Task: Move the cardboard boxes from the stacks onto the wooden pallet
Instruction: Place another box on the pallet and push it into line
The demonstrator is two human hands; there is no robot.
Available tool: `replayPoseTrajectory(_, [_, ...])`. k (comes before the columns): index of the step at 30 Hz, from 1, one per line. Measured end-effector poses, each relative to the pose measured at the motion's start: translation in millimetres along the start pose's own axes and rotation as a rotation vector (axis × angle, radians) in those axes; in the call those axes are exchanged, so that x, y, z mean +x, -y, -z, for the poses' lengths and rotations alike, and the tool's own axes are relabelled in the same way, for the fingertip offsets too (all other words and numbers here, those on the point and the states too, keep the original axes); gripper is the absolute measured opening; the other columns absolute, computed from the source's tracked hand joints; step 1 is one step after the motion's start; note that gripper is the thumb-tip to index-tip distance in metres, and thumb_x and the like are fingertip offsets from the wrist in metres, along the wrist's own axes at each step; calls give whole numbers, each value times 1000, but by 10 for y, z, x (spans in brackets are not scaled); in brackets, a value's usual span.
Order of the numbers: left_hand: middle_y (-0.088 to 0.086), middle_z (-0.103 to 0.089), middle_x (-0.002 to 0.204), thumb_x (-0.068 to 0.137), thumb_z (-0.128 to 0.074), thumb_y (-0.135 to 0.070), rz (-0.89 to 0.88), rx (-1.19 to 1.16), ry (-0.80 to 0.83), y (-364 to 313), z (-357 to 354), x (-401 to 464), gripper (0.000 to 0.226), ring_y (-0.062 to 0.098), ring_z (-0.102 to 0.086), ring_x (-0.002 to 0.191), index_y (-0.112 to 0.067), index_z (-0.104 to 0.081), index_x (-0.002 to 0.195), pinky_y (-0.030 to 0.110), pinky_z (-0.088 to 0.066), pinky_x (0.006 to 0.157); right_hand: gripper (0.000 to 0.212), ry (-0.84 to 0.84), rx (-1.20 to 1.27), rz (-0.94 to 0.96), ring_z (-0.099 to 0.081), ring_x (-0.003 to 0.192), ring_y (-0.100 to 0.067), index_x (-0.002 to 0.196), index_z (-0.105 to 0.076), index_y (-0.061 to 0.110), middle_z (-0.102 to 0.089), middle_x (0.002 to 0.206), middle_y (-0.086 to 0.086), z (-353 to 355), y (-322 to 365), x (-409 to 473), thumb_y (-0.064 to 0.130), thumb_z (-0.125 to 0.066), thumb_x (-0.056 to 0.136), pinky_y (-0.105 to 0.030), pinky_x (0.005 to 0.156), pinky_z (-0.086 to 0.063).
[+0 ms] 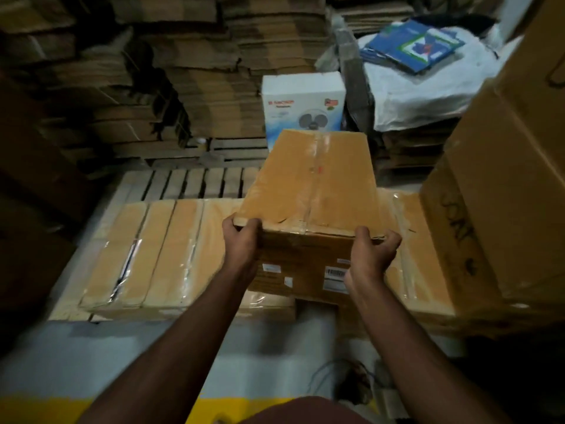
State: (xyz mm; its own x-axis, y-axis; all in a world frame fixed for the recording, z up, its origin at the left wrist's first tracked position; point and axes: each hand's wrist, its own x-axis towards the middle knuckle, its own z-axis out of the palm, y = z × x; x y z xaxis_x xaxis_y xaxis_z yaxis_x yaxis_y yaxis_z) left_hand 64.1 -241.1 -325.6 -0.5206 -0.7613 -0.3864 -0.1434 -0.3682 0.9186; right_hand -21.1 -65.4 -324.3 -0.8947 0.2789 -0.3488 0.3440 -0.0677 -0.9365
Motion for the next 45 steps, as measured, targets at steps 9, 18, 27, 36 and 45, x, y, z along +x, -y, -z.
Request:
replayPoseTrajectory(9, [4,-60,110,94,-60,-16,-199,-43,-92,-802,2429,209,40,22,-60,99,-20,-44,130,38,-51,77,36,186,-5,134,-61,95,-27,120,-46,13,-59,113,-8,-1341,-358,-2007,17,-63,89,-37,76,-53])
replayPoseTrajectory(18, [13,-61,121,91,-60,-21,-173,-40,-327,-1198,4251,860,44,31,-61,108,-23,-44,132,47,-52,82,29,382,-45,157,-57,72,-14,113,-50,13,-60,95,-4,-2811,-929,-3225,15,-67,90,-20,57,-45])
replayPoseTrajectory(27, [4,-58,112,97,-57,-13,-69,-49,-428,-1425,5551,2224,35,25,-59,103,-27,-42,125,47,-52,88,35,458,-173,41,-58,82,-18,118,-47,17,-59,111,-8,-4682,-1769,-3766,22,-67,90,-23,59,-43])
replayPoseTrajectory(36, [4,-55,117,98,-58,-17,95,-14,-547,-1734,6600,3378,46,22,-61,101,-23,-37,139,41,-57,77,37,519,-381,-48,-59,97,-26,113,-44,20,-56,117,-11,-6209,-2222,-4271,24,-69,86,-35,78,-52])
replayPoseTrajectory(45, [5,-56,120,98,-57,-14,129,-20,-517,-1883,7248,4188,47,26,-63,107,-24,-38,139,51,-57,88,36,528,-405,-40,-61,98,-25,110,-43,25,-55,118,-9,-7084,-2544,-4519,30,-68,85,-42,79,-59])
